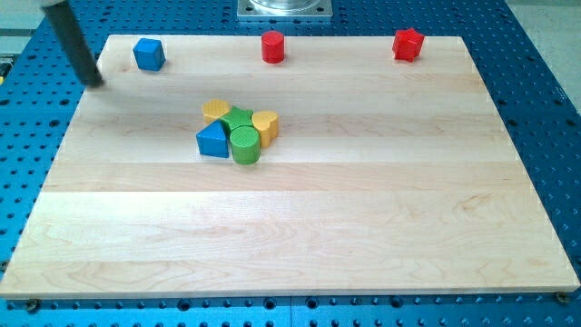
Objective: Place the cube above the green star
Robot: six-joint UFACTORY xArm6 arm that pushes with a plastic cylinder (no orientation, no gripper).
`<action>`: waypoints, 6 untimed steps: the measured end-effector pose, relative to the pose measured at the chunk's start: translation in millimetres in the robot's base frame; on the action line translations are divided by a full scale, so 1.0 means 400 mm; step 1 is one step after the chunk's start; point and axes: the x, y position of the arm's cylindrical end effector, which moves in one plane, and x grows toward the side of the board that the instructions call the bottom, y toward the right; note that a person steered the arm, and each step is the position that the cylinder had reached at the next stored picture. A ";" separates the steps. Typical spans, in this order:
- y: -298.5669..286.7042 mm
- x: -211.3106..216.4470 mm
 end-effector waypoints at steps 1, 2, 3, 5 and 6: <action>0.183 -0.071; 0.325 -0.069; 0.284 -0.139; 0.488 -0.098; 0.418 0.049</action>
